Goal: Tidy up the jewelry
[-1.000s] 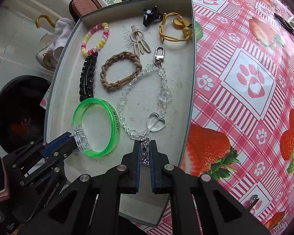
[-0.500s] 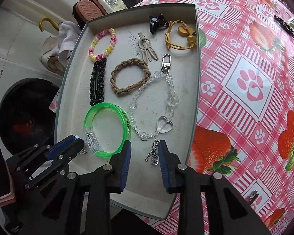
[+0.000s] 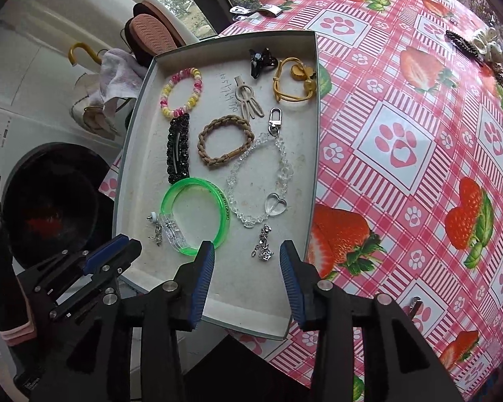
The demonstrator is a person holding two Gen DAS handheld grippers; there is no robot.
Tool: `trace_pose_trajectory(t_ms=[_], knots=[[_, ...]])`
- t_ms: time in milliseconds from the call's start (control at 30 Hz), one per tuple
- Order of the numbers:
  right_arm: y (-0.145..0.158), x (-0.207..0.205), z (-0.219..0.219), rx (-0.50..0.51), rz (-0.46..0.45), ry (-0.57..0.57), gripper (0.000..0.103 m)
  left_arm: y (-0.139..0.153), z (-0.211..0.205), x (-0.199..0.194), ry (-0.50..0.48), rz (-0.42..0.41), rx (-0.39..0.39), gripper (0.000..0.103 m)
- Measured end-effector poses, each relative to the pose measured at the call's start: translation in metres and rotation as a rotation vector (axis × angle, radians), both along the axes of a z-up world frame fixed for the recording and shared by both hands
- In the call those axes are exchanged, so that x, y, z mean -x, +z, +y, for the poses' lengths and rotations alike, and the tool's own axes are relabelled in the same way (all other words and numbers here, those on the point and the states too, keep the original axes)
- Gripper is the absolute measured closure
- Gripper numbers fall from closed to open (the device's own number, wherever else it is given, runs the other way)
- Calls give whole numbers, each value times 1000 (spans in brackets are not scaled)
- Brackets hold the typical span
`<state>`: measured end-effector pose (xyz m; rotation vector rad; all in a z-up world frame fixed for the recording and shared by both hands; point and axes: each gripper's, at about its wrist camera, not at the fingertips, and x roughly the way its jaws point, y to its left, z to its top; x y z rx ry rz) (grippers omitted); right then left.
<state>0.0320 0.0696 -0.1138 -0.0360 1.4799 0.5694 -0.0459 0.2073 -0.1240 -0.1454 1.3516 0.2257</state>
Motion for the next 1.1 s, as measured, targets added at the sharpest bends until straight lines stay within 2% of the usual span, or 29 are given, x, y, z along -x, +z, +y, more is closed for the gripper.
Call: trace_pose_trajectory(t_ms=[100, 333, 700, 733, 767, 800, 833, 933, 1100], knots=[[5, 3, -4, 12, -3, -3, 52, 4, 0, 1, -2, 2, 4, 85], [16, 9, -12, 38, -3, -11, 49, 12, -1, 7, -1, 6, 14, 85], [30, 15, -23, 51, -2, -40, 49, 27, -3, 13, -17, 2, 24, 85], [31, 15, -23, 53, -3, -40, 49, 29, -3, 14, -17, 2, 24, 75], [32, 16, -23, 54, -4, -39, 49, 31, -3, 14, -12, 0, 20, 31], [34, 16, -24, 55, -6, -38, 49, 34, -2, 16, 2, -9, 4, 8], [36, 17, -25, 54, -7, -37, 49, 40, -2, 18, 16, -37, -19, 0], [41, 18, -25, 56, -15, -33, 48, 48, -1, 18, 8, -50, -11, 0], [50, 20, -24, 74, -33, -22, 48, 58, 2, 20, 18, -45, -51, 0]])
